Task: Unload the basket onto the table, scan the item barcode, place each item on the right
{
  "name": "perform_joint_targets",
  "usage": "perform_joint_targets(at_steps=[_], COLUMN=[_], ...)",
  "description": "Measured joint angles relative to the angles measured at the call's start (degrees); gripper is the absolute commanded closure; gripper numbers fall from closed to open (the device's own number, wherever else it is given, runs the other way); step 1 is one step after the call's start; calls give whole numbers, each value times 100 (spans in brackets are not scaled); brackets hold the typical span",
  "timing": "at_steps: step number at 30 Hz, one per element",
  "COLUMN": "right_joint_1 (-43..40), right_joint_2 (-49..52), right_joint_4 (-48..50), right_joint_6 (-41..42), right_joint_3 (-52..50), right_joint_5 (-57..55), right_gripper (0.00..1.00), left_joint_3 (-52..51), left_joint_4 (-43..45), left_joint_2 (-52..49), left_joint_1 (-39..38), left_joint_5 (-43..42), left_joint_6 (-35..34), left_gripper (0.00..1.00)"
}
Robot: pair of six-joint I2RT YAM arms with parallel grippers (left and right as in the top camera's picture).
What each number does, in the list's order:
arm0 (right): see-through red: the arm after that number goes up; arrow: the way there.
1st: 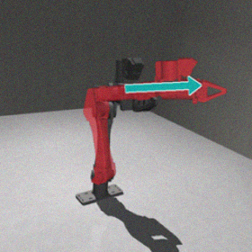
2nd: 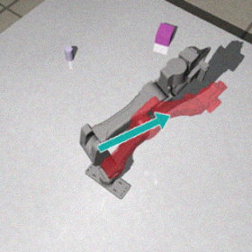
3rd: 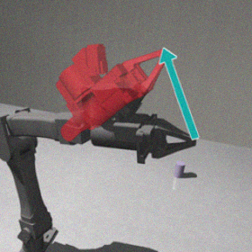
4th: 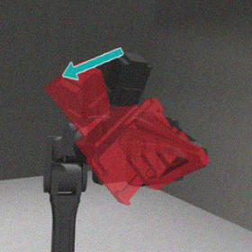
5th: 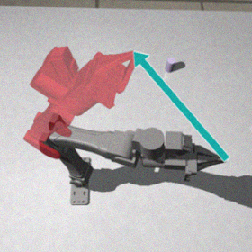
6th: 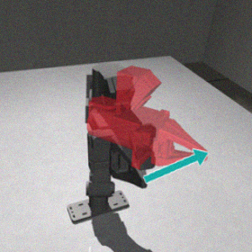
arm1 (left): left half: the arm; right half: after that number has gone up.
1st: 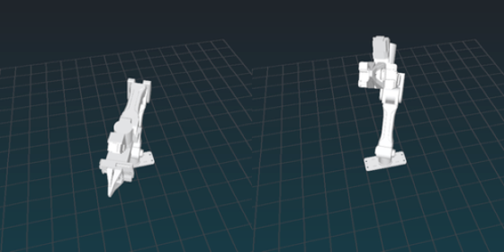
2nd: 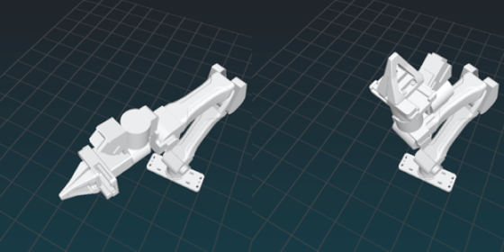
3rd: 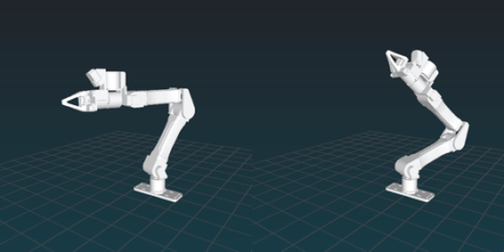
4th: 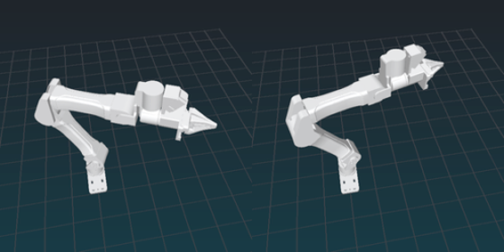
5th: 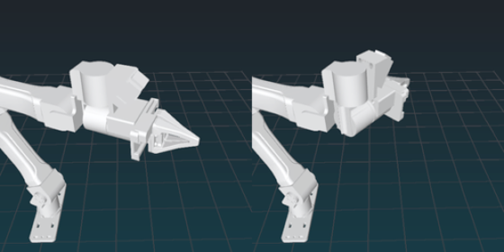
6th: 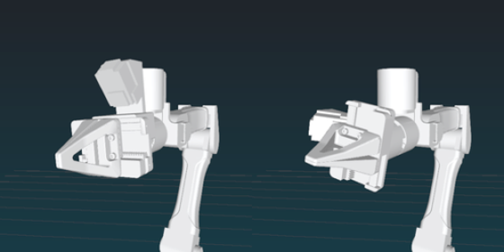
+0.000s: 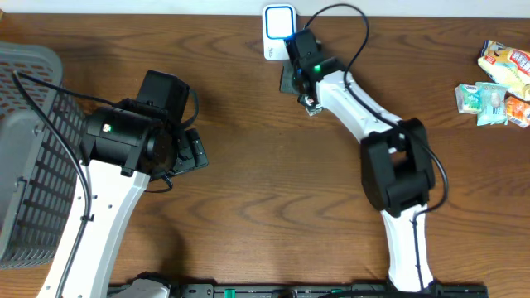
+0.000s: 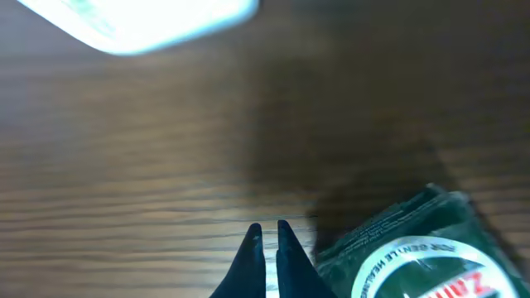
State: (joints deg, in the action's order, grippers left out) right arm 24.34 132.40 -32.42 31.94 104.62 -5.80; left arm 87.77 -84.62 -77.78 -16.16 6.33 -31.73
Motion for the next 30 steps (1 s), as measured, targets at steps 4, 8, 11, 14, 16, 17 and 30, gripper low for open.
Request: perform_joint_targets(at_steps=[4,8,11,14,16,17,30], right_joint_1=[0,0,0,0,-2,-4,-385], right_joint_2=[127,125,83,28,-17,-44,-732], right_joint_4=[-219,-533,-962,-1419,-1742,-1919,-1937], right_joint_6=[-4,-20,-22,-24,-39,-39,-614], right_joint_3=[-24,-17,-2,-4,-4,-11,-15], right_joint_5=[-24,-103,-188,-269,-308,-326,-472], right_gripper=[99,99,99,99,99,98,1], left_joint_3=[0,0,0,0,0,0,0], left_joint_4=[0,0,0,0,0,0,0], left_joint_2=[0,0,0,0,0,0,0], left_joint_1=[0,0,0,0,0,0,0], left_joint_5=[0,0,0,-2,0,0,0], left_joint_6=[0,0,0,0,0,0,0], left_gripper=[2,2,2,2,3,2,2])
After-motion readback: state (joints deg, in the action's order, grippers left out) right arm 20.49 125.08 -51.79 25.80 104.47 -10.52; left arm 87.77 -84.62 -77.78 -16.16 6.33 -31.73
